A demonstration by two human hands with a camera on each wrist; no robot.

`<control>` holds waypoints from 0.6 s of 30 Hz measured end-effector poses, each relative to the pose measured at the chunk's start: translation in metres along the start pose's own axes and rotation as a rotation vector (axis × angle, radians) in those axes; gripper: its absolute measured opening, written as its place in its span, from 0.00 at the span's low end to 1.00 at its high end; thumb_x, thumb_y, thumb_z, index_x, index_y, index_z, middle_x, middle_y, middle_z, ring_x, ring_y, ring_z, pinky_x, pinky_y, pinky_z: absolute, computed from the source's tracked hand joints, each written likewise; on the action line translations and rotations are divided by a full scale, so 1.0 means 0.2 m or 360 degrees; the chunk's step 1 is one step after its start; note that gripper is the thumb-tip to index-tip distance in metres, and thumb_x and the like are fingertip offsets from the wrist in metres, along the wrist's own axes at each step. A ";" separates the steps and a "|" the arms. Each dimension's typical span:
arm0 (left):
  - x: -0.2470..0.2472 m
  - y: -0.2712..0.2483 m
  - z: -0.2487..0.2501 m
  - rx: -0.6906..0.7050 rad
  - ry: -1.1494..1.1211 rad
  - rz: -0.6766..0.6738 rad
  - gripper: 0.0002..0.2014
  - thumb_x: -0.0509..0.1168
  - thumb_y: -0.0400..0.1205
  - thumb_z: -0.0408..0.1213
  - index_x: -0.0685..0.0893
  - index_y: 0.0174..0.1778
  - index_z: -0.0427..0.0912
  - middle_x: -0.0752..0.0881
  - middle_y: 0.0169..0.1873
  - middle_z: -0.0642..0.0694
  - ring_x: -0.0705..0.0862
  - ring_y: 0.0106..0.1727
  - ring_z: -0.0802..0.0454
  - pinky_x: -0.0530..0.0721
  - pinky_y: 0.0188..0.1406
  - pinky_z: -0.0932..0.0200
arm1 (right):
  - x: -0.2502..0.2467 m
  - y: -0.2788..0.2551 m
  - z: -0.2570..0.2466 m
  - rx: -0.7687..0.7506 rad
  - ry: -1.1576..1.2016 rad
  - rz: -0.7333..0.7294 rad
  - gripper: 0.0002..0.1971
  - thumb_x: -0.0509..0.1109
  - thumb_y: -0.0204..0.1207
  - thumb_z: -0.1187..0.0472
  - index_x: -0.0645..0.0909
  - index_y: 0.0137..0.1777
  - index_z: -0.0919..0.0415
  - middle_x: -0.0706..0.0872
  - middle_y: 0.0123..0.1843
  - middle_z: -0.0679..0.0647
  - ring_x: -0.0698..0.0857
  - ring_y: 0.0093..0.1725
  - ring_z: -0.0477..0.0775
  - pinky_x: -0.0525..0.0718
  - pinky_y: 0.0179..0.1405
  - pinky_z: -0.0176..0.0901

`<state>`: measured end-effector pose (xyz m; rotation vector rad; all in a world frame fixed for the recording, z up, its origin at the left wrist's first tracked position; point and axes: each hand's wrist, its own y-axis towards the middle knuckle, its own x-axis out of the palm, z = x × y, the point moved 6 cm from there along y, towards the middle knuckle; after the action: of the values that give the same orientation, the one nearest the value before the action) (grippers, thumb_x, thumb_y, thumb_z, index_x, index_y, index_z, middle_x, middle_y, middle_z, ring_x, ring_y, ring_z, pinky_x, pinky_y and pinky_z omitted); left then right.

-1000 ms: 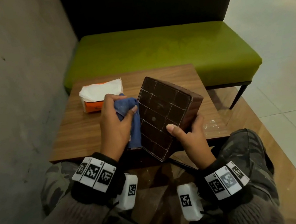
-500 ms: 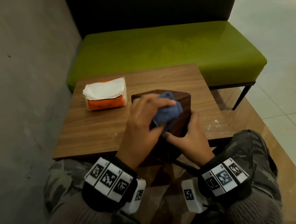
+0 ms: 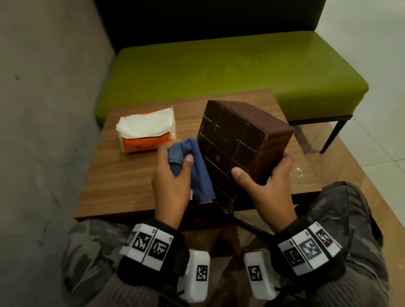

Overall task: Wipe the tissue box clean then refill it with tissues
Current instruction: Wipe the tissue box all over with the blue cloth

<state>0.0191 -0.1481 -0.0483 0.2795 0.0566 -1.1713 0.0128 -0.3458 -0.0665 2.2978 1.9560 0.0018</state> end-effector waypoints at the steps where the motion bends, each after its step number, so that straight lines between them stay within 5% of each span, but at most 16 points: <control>1: 0.01 -0.04 0.00 0.0003 -0.0009 0.0001 0.17 0.66 0.81 0.36 0.75 0.66 0.44 0.82 0.60 0.50 0.80 0.63 0.54 0.80 0.55 0.67 | 0.01 0.01 0.00 0.0009 0.0020 0.0013 0.49 0.77 0.52 0.38 0.57 0.70 0.55 0.73 0.69 0.50 0.75 0.70 0.48 0.76 0.69 0.45; 6: 0.15 -0.23 0.17 0.0588 0.0195 -0.0042 0.19 0.67 0.78 0.26 0.79 0.64 0.41 0.81 0.63 0.45 0.77 0.67 0.56 0.74 0.65 0.66 | 0.04 0.03 0.07 0.0269 0.0222 0.0088 0.40 0.82 0.61 0.53 0.60 0.66 0.59 0.77 0.66 0.58 0.80 0.66 0.55 0.80 0.68 0.55; 12: 0.15 -0.32 0.09 0.1104 0.0603 -0.0495 0.24 0.63 0.74 0.27 0.77 0.66 0.50 0.73 0.70 0.47 0.70 0.75 0.49 0.68 0.75 0.60 | 0.00 0.03 0.20 0.0675 0.0534 0.0140 0.50 0.79 0.51 0.40 0.65 0.71 0.63 0.84 0.61 0.63 0.87 0.57 0.62 0.84 0.56 0.71; 15: 0.09 -0.26 0.04 0.0924 0.0611 -0.0542 0.24 0.61 0.75 0.27 0.77 0.65 0.54 0.74 0.69 0.50 0.71 0.73 0.55 0.67 0.73 0.68 | 0.01 0.00 0.25 0.0801 0.0577 0.0116 0.53 0.80 0.49 0.39 0.62 0.73 0.58 0.82 0.63 0.62 0.86 0.58 0.61 0.84 0.55 0.72; 18: 0.03 -0.17 -0.01 0.0586 0.0329 -0.0315 0.24 0.66 0.76 0.23 0.80 0.61 0.54 0.81 0.61 0.51 0.78 0.65 0.61 0.75 0.64 0.68 | 0.03 -0.01 0.26 0.0808 0.0554 0.0041 0.51 0.80 0.51 0.44 0.59 0.73 0.53 0.80 0.64 0.56 0.84 0.61 0.58 0.83 0.61 0.67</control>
<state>-0.0089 -0.1652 -0.0579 0.7335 0.0502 -1.3437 0.0159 -0.3434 -0.1182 2.7976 2.3100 -0.1131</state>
